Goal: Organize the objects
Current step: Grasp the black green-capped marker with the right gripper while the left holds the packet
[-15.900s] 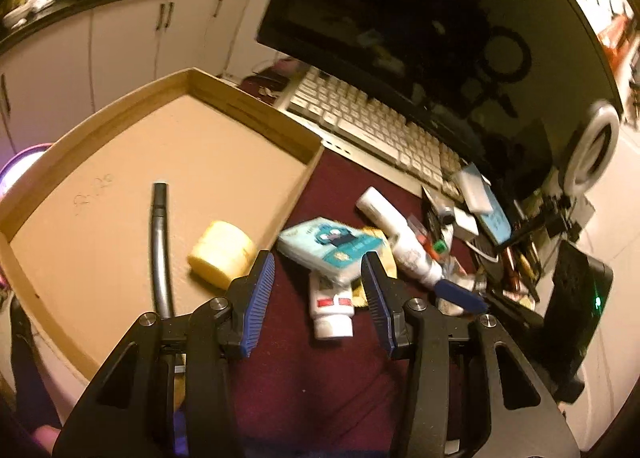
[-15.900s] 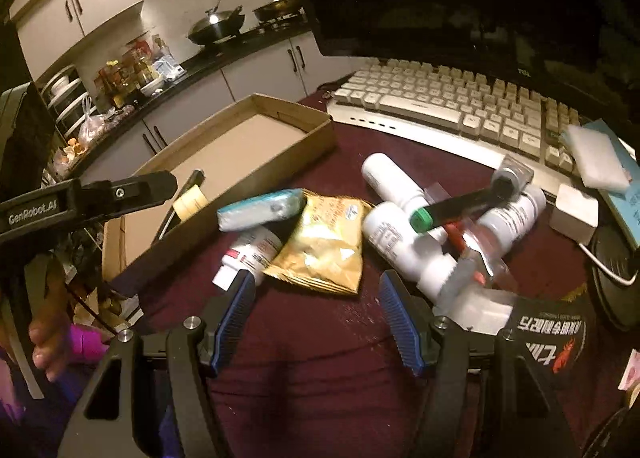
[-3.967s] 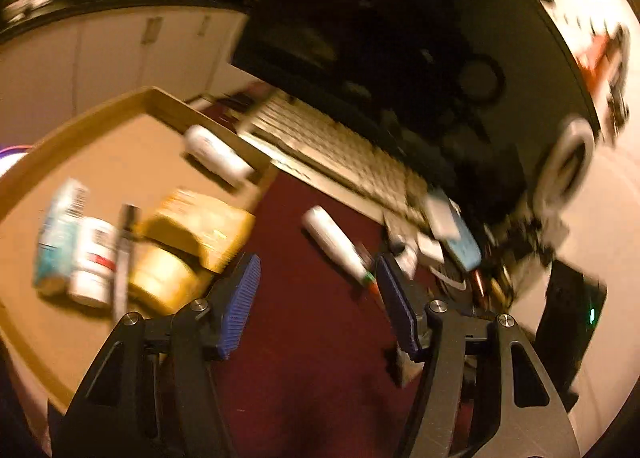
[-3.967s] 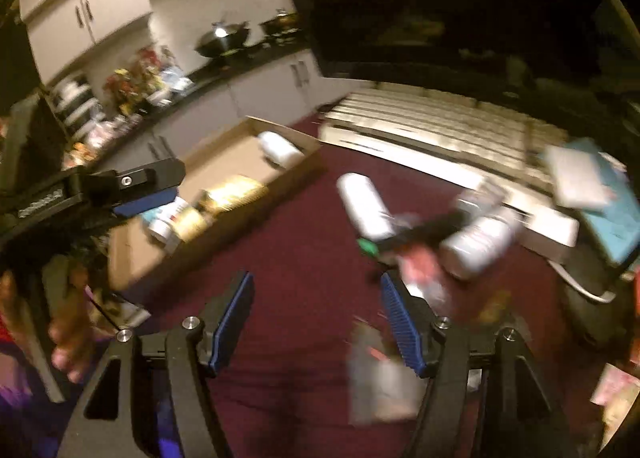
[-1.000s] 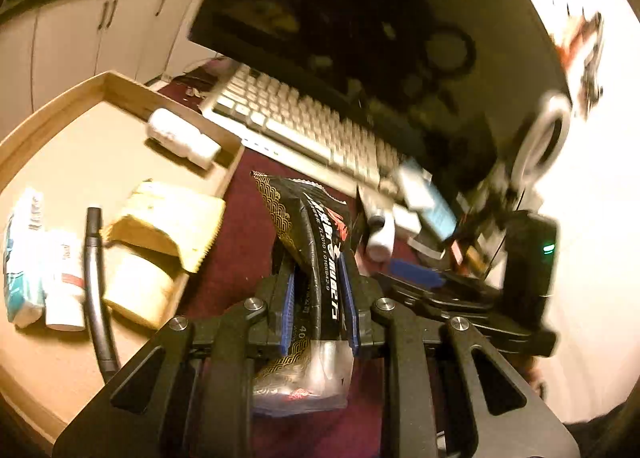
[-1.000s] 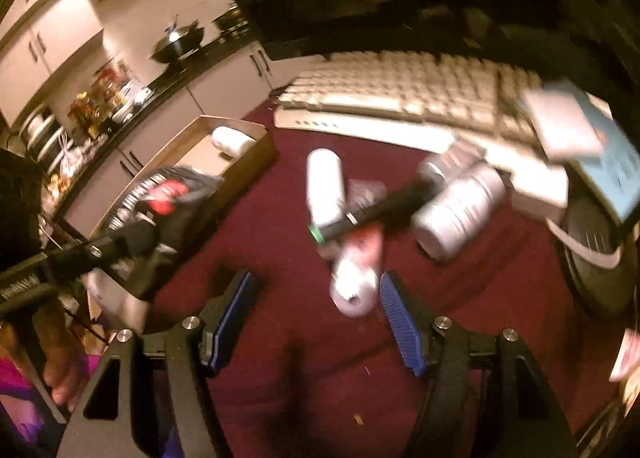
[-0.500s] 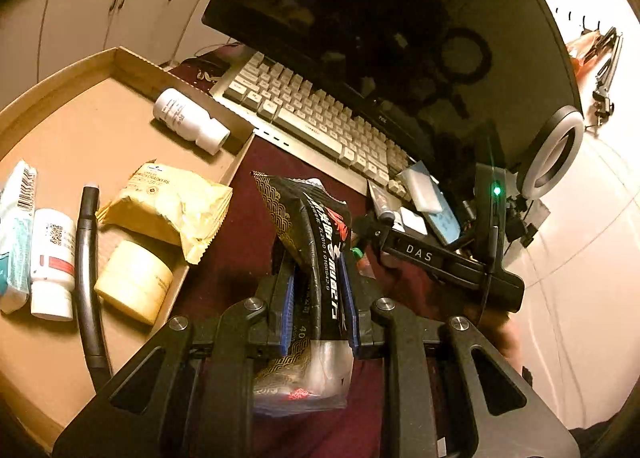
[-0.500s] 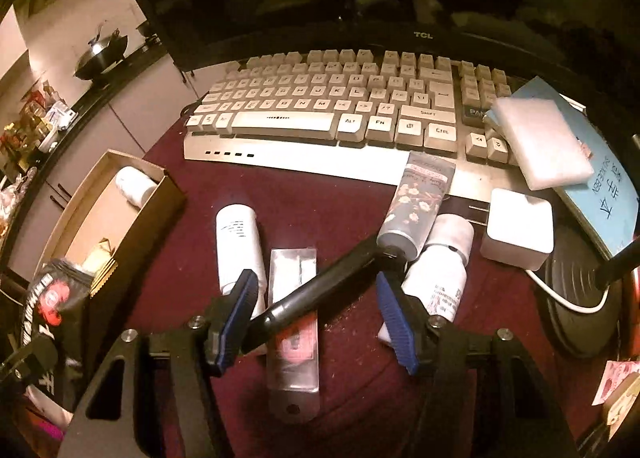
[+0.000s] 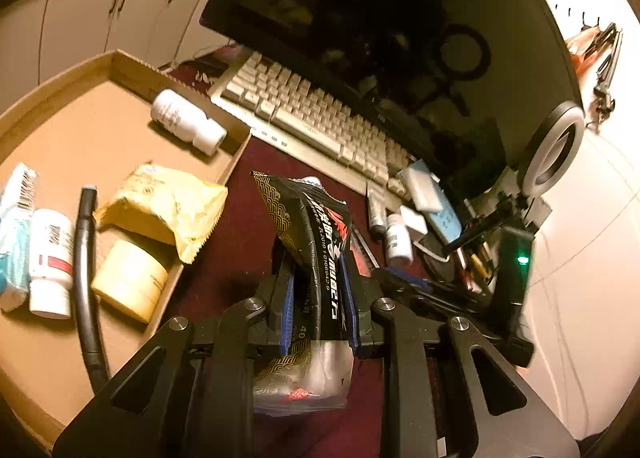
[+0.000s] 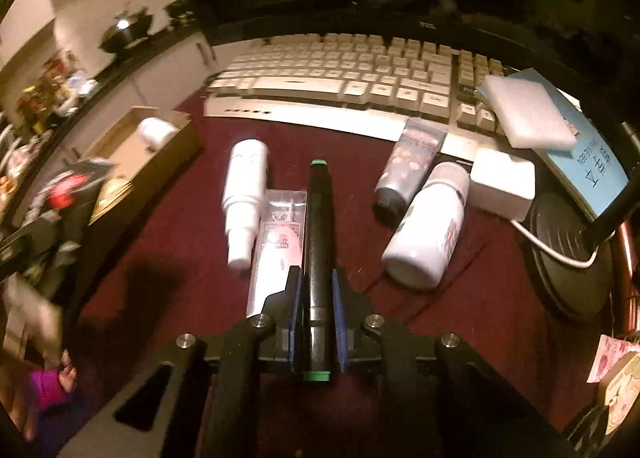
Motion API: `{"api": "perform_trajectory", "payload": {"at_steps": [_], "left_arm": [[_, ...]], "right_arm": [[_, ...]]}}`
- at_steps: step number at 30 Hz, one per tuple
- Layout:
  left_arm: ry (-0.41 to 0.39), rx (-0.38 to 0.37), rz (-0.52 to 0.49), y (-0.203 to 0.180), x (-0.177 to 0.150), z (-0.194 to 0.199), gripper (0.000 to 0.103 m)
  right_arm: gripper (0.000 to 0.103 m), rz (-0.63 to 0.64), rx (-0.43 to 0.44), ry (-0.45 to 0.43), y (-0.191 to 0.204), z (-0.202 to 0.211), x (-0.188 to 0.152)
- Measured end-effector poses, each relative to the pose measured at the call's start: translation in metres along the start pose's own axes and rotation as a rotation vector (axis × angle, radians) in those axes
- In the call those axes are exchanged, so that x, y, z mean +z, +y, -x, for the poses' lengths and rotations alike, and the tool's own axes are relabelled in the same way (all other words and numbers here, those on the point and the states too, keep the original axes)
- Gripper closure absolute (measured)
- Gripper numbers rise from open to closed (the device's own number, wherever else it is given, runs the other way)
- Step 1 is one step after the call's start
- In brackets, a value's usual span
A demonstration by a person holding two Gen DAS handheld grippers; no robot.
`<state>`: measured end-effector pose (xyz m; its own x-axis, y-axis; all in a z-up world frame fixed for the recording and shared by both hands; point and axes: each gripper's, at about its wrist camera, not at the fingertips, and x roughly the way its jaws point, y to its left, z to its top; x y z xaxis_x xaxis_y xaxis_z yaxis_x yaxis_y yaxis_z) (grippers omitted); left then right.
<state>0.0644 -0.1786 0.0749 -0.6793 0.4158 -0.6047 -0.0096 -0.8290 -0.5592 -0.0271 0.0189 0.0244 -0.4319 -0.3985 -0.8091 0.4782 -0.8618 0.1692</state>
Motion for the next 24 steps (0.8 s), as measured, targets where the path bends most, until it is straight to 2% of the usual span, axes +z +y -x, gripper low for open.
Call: {"api": "perform_trajectory", "payload": {"at_steps": [7,10,15,17,21,24], "left_arm": [[0.087,0.014,0.0,-0.004,-0.01,-0.023,0.083],[0.117,0.03,-0.009,-0.006,-0.015,-0.032,0.083],[0.157,0.053,-0.023,-0.006,-0.019,-0.042,0.083],[0.164,0.068,-0.016,-0.004,-0.02,-0.046,0.083],[0.165,0.086,0.016,0.004,-0.023,-0.051,0.083],[0.148,0.072,0.042,0.008,-0.024,-0.049,0.083]], "right_arm": [[0.09,0.027,0.009,0.002,-0.004,0.001,-0.006],[0.089,0.013,0.019,0.005,-0.008,-0.002,-0.002],[0.089,0.061,0.015,0.03,-0.004,-0.013,0.007],[0.089,0.074,0.012,0.045,-0.003,-0.02,0.009],[0.089,0.09,0.001,0.019,-0.003,-0.022,0.011],[0.09,0.073,0.005,0.01,-0.006,-0.019,0.008]]}}
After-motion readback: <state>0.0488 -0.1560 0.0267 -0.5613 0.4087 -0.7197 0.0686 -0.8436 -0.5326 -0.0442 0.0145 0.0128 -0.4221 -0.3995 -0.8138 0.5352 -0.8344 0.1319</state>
